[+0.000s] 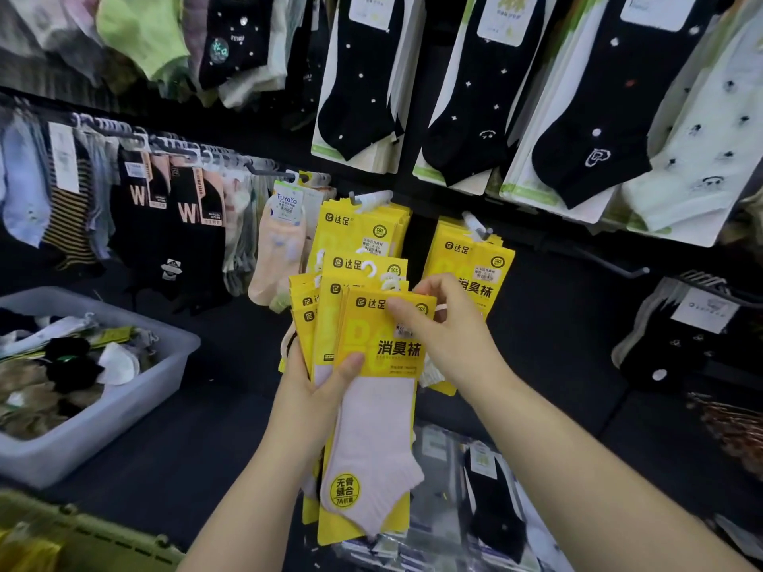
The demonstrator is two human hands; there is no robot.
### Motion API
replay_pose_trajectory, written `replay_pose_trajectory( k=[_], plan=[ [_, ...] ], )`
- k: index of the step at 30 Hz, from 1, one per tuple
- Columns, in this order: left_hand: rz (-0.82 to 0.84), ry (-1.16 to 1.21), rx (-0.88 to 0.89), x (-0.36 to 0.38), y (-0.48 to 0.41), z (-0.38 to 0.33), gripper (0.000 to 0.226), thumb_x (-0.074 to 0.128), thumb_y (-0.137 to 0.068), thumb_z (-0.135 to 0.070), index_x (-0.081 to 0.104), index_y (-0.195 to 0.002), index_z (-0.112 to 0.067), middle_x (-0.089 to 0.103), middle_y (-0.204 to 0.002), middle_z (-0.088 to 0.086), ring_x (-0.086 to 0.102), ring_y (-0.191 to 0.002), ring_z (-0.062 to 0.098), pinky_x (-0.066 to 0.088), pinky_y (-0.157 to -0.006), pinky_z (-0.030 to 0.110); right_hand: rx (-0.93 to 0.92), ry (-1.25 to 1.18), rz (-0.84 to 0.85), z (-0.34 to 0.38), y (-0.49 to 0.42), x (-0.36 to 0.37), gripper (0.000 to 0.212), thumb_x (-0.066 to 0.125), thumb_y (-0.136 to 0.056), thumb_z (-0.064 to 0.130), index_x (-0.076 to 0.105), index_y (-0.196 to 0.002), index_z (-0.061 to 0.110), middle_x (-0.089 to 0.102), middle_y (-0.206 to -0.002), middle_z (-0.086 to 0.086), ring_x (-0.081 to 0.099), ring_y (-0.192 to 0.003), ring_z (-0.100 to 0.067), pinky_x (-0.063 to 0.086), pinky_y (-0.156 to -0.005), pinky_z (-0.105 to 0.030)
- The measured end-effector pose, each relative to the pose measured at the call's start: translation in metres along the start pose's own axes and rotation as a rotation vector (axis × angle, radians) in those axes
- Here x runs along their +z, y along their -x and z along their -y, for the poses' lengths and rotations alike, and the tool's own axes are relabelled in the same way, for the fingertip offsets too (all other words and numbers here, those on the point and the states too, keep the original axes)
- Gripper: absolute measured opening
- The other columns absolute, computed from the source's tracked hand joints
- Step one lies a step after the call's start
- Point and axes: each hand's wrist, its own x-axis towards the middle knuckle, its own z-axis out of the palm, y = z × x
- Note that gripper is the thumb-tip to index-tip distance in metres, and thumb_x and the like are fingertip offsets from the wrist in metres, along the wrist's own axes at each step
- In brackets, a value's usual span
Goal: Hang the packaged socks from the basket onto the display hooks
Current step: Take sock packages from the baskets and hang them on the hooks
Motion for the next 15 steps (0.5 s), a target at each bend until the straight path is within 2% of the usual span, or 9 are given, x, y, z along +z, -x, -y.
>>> replay_pose_trajectory(
  k=[2, 4, 6, 7, 8, 11, 13, 15],
  plan=[
    [0.018, 0.036, -0.015, 0.003, 0.003, 0.0, 0.071, 0.076, -0.06, -0.061, 0.05, -0.123, -0.04, 0.069, -0.112, -0.014, 0.068, -0.102, 0.01, 0.056, -0.081, 0.034, -0.028, -0.017, 0.007, 0.007, 0.001, -0.003, 0.019, 0.071, -0.082, 0.031, 0.054, -0.085, 0.025, 0.057, -0.092, 0.008, 0.055, -0.067, 0.006, 0.043, -0.053, -0.009],
    [0.042, 0.069, -0.028, 0.005, 0.006, 0.001, 0.065, 0.074, -0.06, -0.056, 0.052, -0.119, -0.041, 0.071, -0.108, -0.014, 0.07, -0.096, 0.008, 0.057, -0.069, 0.024, 0.006, -0.071, 0.059, 0.011, 0.0, -0.009, 0.011, 0.069, -0.085, 0.023, 0.06, -0.085, 0.028, 0.054, -0.092, 0.011, 0.056, -0.07, 0.008, 0.046, -0.055, -0.009],
    [0.06, 0.11, -0.051, 0.007, 0.007, 0.0, 0.059, 0.073, -0.06, -0.052, 0.053, -0.115, -0.041, 0.072, -0.106, -0.014, 0.071, -0.091, 0.008, 0.056, -0.062, 0.018, 0.053, -0.085, 0.092, 0.011, -0.002, -0.014, 0.011, 0.068, -0.086, 0.019, 0.065, -0.088, 0.03, 0.054, -0.099, 0.006, 0.059, -0.081, -0.002, 0.054, -0.066, -0.019],
    [0.061, 0.122, -0.06, 0.008, 0.007, 0.0, 0.055, 0.072, -0.062, -0.05, 0.053, -0.112, -0.043, 0.072, -0.105, -0.015, 0.071, -0.09, 0.007, 0.055, -0.061, 0.017, 0.072, -0.096, 0.091, 0.011, -0.003, -0.016, 0.011, 0.068, -0.086, 0.018, 0.067, -0.088, 0.029, 0.056, -0.099, 0.005, 0.06, -0.083, -0.008, 0.055, -0.068, -0.025],
    [0.054, 0.127, -0.065, 0.009, 0.008, 0.001, 0.05, 0.071, -0.063, -0.049, 0.054, -0.11, -0.045, 0.072, -0.103, -0.017, 0.07, -0.089, 0.005, 0.054, -0.06, 0.015, 0.083, -0.117, 0.077, 0.01, -0.003, -0.019, 0.012, 0.068, -0.086, 0.016, 0.067, -0.088, 0.028, 0.057, -0.097, 0.005, 0.061, -0.082, -0.011, 0.055, -0.065, -0.024],
    [-0.028, 0.077, -0.046, 0.006, 0.005, 0.002, 0.05, 0.069, -0.063, -0.052, 0.054, -0.11, -0.046, 0.07, -0.104, -0.022, 0.067, -0.093, 0.0, 0.052, -0.071, 0.02, 0.116, -0.247, -0.044, 0.003, -0.008, -0.035, 0.015, 0.064, -0.089, 0.012, 0.065, -0.083, 0.026, 0.06, -0.095, 0.003, 0.061, -0.082, -0.011, 0.051, -0.057, -0.017],
    [-0.083, 0.012, -0.015, 0.0, 0.001, 0.003, 0.046, 0.069, -0.066, -0.052, 0.054, -0.109, -0.048, 0.069, -0.106, -0.023, 0.065, -0.095, -0.003, 0.048, -0.078, 0.024, 0.14, -0.325, -0.184, -0.002, -0.013, -0.051, 0.015, 0.062, -0.09, 0.016, 0.064, -0.079, 0.026, 0.06, -0.096, 0.0, 0.059, -0.085, -0.015, 0.052, -0.064, -0.023],
    [-0.117, -0.051, 0.009, -0.007, -0.002, 0.003, 0.033, 0.071, -0.074, -0.044, 0.054, -0.101, -0.053, 0.069, -0.103, -0.024, 0.064, -0.093, -0.005, 0.047, -0.078, 0.025, 0.139, -0.33, -0.293, -0.003, -0.021, -0.064, 0.017, 0.062, -0.09, 0.023, 0.065, -0.075, 0.028, 0.063, -0.089, 0.002, 0.06, -0.082, -0.014, 0.052, -0.067, -0.028]
  ],
)
